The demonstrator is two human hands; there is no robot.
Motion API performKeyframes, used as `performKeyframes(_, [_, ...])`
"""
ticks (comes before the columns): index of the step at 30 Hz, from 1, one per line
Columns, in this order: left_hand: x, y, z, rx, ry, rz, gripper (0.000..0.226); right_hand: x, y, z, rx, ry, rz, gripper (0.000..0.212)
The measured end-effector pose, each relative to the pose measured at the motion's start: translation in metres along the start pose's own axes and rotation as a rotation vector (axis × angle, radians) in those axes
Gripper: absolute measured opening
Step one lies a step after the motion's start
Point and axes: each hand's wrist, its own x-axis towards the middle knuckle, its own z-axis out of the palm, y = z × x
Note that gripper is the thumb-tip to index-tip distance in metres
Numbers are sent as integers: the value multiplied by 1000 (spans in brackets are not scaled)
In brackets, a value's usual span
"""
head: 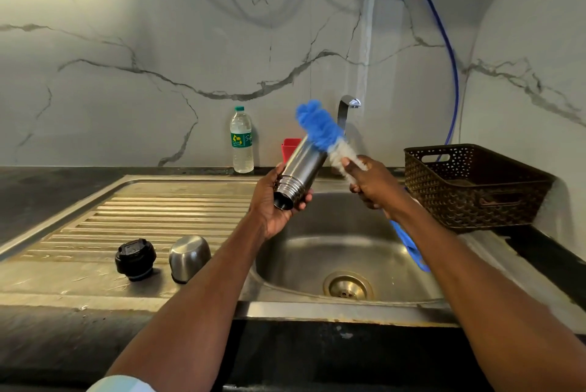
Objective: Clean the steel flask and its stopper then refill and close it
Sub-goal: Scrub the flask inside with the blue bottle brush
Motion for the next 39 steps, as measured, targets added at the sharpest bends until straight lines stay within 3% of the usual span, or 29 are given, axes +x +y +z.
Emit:
performKeyframes(3, [-2, 1, 0, -35, -27, 0, 58, -5, 1, 3, 50, -276, 9, 33])
performKeyframes(7, [-4, 4, -4, -51, -72, 5, 70, 4, 3, 1, 27, -18, 16, 41])
performKeyframes(11, [-4, 4, -3, -63, -112, 20, 52, -3, 8, -5, 166, -361, 42, 41])
performKeyframes(15, [-4, 6, -8, -123, -141, -31, 51, -3, 0, 4, 43, -141, -25, 41])
performKeyframes(18, [-4, 4, -9, -60, -146, -22, 57, -10, -6, 9, 19, -325, -47, 35])
performKeyframes(19, [-4, 5, -9, -34, -154, -7, 65, -12, -9, 8, -11, -306, -66, 34])
performKeyframes(22, [-3, 5, -3, 2, -200, -26, 94, -10, -15, 8, -33, 17, -129, 26])
performKeyframes(23, [-3, 3, 0, 18, -201, -30, 95, -10, -14, 6, 4, 15, -118, 27])
performKeyframes(26, [-1, 0, 3, 27, -181, -3, 72, -12, -8, -1, 38, -271, -62, 35])
performKeyframes(27, [-1, 1, 1, 8, -179, 11, 69, -11, -7, -3, -8, -266, -63, 36])
performKeyframes(30, [-1, 5, -6, -39, -134, 2, 73, -7, -10, 1, -17, -3, -89, 37])
performKeyframes(31, [-1, 6, -8, -30, -111, 14, 67, -9, -11, 2, 7, -20, -75, 36])
performKeyframes(34, [-4, 8, -8, 7, -114, 59, 64, -18, -10, 2, -4, -364, -61, 23])
performKeyframes(35, [-5, 9, -8, 5, -137, 51, 69, -16, -12, 0, -31, -343, -75, 23])
performKeyframes(37, [-7, 12, -7, 14, -158, 13, 78, -11, -15, 0, -59, -75, -113, 25])
performKeyframes(39, [-7, 12, -6, 28, -160, -15, 87, -10, -14, 1, 12, -41, -96, 24])
